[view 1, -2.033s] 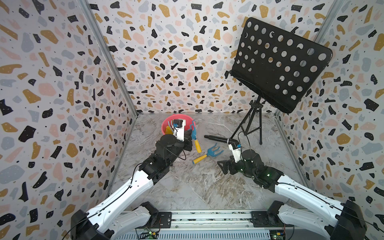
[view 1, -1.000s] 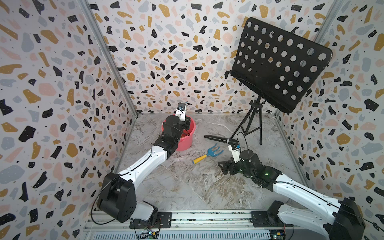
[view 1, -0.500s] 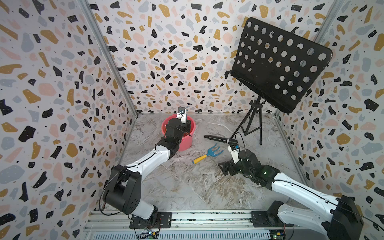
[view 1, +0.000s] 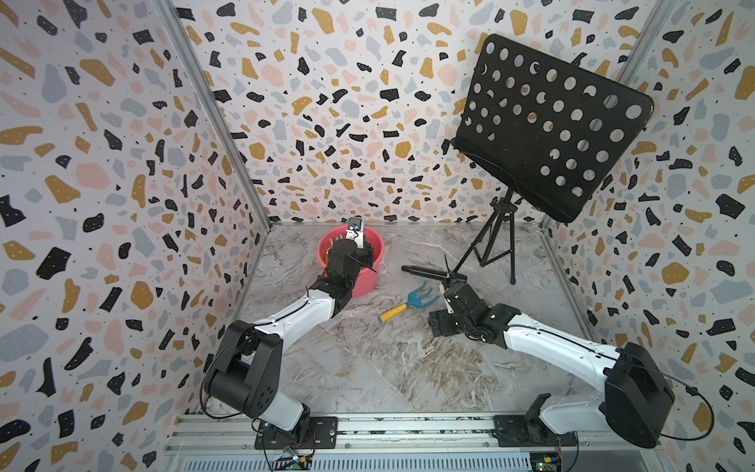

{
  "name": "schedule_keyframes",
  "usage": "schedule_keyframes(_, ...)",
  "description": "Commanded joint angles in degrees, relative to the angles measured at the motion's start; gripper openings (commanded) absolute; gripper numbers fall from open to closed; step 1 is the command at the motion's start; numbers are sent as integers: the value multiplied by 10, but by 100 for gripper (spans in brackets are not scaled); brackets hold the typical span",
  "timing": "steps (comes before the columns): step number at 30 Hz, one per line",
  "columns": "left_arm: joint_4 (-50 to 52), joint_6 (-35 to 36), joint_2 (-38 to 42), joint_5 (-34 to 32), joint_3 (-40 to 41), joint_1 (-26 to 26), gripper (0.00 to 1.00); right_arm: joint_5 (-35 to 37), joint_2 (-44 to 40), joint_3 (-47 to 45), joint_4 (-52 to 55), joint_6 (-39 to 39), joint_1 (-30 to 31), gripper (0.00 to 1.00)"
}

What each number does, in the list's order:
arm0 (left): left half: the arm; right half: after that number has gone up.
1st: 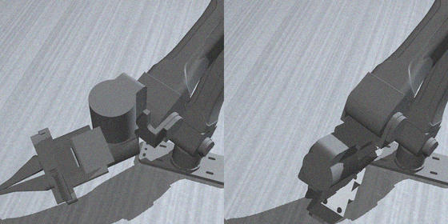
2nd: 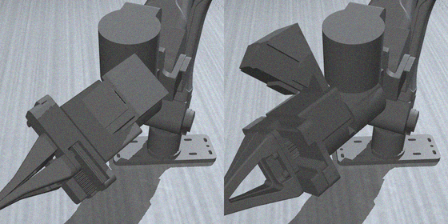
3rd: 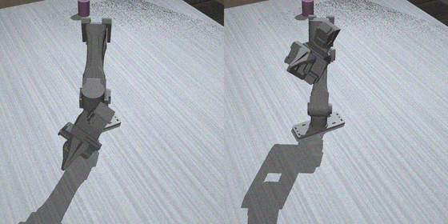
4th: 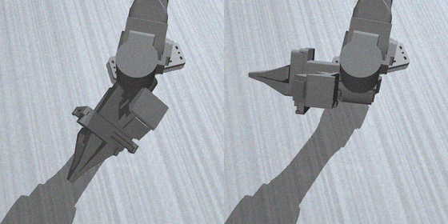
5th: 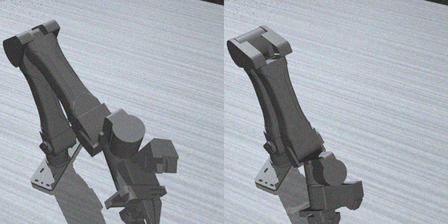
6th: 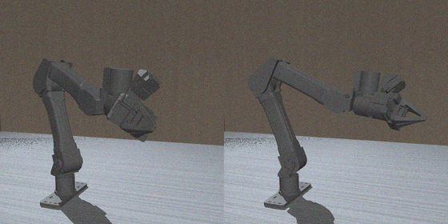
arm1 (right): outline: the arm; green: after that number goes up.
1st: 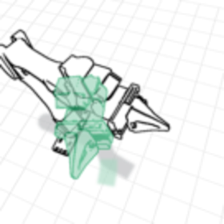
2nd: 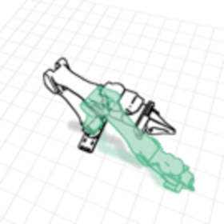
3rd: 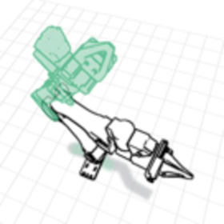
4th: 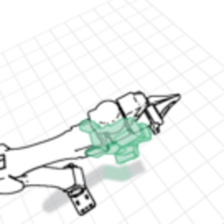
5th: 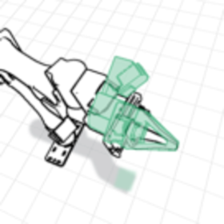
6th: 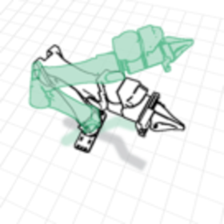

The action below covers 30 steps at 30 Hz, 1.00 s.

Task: Organize the gardening tools
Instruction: Place the gardening tool in the container.

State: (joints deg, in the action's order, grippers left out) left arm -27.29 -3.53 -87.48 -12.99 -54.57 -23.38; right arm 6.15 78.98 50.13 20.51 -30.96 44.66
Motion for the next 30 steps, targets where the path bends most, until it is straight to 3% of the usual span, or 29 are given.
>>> schedule_keyframes(1, -40, -9, 11, -6, 10, 5, 25, 21, 17, 37, 45, -26, 3, 89)
schedule_keyframes(5, -36, -10, 26, -5, 12, 6, 36, 34, 48, 67, 61, -31, 5, 89)
schedule_keyframes(16, 26, -31, 129, -65, 22, 9, 100, 97, 97, 144, 95, -40, 26, 92)
schedule_keyframes(30, 189, -111, 253, -100, 19, 9, 100, 172, 263, 317, 142, 14, 75, 94)
